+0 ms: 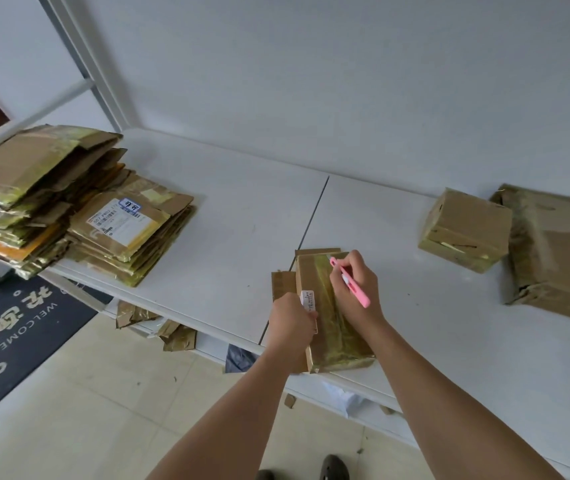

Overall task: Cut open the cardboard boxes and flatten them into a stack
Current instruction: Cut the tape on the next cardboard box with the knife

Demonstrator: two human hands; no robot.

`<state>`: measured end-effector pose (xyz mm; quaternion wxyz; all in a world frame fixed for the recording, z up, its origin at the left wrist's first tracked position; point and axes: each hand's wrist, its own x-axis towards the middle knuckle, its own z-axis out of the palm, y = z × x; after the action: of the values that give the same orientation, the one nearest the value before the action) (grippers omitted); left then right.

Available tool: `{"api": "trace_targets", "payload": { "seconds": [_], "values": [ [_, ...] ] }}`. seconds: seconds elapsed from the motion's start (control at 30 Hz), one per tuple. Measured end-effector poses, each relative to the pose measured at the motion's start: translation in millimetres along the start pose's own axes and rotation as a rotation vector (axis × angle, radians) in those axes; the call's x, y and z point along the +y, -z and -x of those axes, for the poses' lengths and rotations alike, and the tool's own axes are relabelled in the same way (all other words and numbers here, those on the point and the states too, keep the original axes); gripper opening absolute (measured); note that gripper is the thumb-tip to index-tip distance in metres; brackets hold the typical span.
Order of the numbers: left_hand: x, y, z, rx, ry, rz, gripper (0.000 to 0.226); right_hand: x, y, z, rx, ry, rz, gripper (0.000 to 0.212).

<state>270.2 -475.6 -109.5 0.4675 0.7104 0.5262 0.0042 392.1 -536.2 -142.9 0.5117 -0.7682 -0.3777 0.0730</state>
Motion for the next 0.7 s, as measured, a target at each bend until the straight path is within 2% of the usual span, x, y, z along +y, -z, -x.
{"api": "trace_targets", "payload": {
  "seconds": [0.13,0.37,0.7],
  "values": [
    [-1.3,1.1,-0.7,-0.028,0.015,0.03,0.025,-0.8,3.2,-7.5,-0.08,0.095,0.105,0.017],
    [0.3,1.9,-0.9,-0.025,0.05,0.075,0.02,-7.6,12.7,0.3,-0.191,0.04,0.159,0.021],
    [1.7,1.9,0.1,0.001,0.029,0.045,0.017,-10.1,42.2,84.5,-0.317,-0.059,-0.068,0.029]
  ]
}}
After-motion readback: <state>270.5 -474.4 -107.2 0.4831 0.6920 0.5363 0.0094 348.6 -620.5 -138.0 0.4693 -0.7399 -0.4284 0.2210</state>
